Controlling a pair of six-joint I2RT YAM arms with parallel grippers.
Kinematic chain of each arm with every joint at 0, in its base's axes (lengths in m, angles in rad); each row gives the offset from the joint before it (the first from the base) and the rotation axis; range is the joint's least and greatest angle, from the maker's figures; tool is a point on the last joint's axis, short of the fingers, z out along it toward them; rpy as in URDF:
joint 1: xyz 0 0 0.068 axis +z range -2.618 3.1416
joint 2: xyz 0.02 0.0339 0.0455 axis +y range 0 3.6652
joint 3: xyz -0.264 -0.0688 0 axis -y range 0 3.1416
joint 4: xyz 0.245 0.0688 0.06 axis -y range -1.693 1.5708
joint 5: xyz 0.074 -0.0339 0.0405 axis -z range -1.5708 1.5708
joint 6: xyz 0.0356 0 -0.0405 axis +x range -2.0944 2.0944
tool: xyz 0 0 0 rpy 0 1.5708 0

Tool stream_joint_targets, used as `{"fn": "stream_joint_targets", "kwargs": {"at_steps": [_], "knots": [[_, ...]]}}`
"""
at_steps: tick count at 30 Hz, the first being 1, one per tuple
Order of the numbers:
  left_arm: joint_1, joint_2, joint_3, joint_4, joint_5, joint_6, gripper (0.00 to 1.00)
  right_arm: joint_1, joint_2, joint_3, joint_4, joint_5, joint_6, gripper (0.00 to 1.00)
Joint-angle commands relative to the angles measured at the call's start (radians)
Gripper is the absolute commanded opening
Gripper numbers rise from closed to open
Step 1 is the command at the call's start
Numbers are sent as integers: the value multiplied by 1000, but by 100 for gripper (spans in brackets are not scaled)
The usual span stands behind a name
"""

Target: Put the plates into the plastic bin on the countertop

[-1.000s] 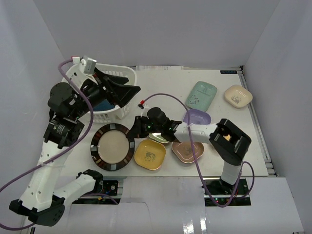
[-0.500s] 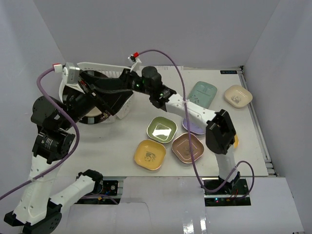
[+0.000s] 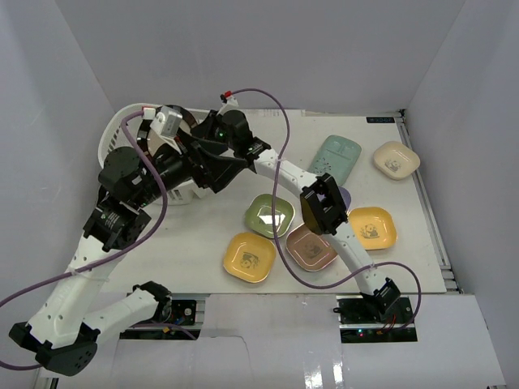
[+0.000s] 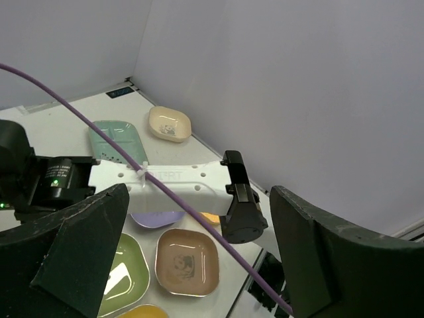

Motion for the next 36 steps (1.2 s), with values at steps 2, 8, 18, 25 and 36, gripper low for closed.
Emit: {"fn": "stream_joint_targets", "kwargs": {"at_steps": [2, 8, 18, 25, 36], "knots": [[-18, -3, -26, 26, -47, 28, 98, 25, -12, 84, 258, 41, 79, 8], [-20, -5, -72, 59, -56, 17, 98, 68, 8, 42, 226, 87, 14, 10], [-18, -6, -87, 62, -110, 31, 98, 83, -64, -74, 169, 124, -78, 75], [-18, -31, -69, 14, -252, 65, 98, 86, -161, -110, 129, 185, -186, 90], [-18, -59, -93, -58, -360, 72, 98, 16, -531, -496, 80, 264, -329, 50]]}}
